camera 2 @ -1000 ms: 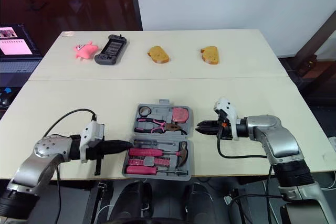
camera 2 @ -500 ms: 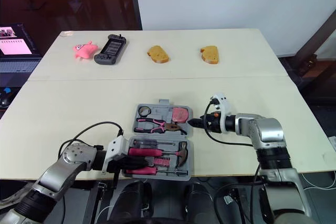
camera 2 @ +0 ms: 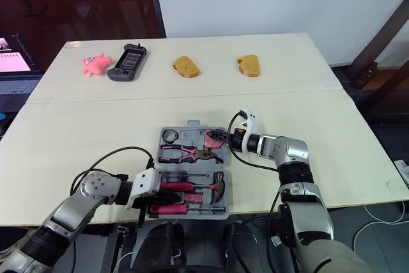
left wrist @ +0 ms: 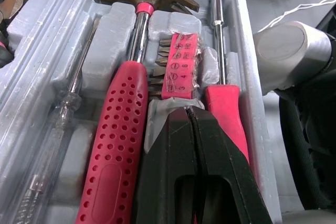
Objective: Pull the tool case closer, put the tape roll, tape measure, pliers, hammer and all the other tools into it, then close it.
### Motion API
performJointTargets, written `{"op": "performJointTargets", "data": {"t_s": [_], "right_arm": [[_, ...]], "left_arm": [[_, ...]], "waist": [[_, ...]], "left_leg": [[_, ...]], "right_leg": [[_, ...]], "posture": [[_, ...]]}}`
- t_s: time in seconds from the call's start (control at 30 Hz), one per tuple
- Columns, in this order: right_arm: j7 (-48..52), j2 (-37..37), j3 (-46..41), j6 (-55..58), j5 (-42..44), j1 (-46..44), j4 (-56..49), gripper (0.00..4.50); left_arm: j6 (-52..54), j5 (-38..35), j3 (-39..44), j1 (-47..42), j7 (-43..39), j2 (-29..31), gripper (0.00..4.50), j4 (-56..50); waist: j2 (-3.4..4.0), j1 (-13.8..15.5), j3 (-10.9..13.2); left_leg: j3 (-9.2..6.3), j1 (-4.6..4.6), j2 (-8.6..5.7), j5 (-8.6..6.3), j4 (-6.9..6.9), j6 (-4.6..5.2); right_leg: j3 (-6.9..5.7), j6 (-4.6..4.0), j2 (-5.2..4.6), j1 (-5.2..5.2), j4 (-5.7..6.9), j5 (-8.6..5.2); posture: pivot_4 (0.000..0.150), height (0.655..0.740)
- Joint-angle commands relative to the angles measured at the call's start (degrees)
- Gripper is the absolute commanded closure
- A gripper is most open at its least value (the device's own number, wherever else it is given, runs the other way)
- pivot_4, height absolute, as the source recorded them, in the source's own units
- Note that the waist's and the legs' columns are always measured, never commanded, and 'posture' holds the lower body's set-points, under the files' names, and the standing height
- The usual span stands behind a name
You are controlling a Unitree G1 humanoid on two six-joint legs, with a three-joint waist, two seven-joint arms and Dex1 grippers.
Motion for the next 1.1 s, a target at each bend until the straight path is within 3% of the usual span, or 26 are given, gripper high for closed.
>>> {"op": "performJointTargets", "data": {"t_s": [0.03,0.37,0.63,0.9,1.1], "right_arm": [[2.8,1.38,-1.9,0.44,3.7,-1.48,-0.07,0.02],[6.75,-0.17,-3.13,3.25,8.85,0.16,-7.76,0.02],[16.13,-4.74,2.57,1.37,11.65,8.23,-24.79,0.02],[19.42,-8.58,2.07,5.12,20.53,16.37,-40.86,0.02],[21.38,-16.12,1.25,9.52,28.23,23.23,-51.92,0.02]], "left_arm": [[2.41,2.0,-0.53,2.09,1.45,0.95,4.5,1.52],[6.4,-1.97,2.41,3.88,4.08,0.38,4.5,-3.81],[11.36,-10.45,10.78,7.51,3.71,3.25,4.5,-12.28],[27.37,-30.05,31.04,16.99,1.26,10.51,4.5,-19.61],[26.17,-31.05,49.17,26.62,-4.31,15.76,4.5,-14.35]], "waist": [[0.0,-0.01,0.0],[0.01,0.04,0.01],[0.0,0.29,0.03],[-0.05,0.01,0.07],[0.01,0.69,0.13]], "left_leg": [[0.01,0.01,0.0,0.0,-0.02,0.0],[0.0,0.03,0.0,0.0,-0.13,-0.01],[-0.07,-0.01,-0.02,0.05,-0.42,-0.07],[-0.14,0.0,-0.02,0.06,-0.49,-0.09],[-0.27,-0.04,-0.02,0.06,-0.5,-0.12]], "right_leg": [[0.0,0.0,0.0,0.0,0.0,0.0],[0.06,-0.01,-0.02,-0.05,0.0,-0.01],[0.09,-0.08,-0.01,-0.23,-0.06,-0.05],[0.09,-0.1,0.0,-0.23,-0.13,-0.07],[0.0,-0.18,0.01,-0.22,-0.37,-0.11]], "posture": [[0.15,0.7188],[0.15,0.7188],[0.15,0.7188],[0.15,0.7188],[0.15,0.7188]]}}
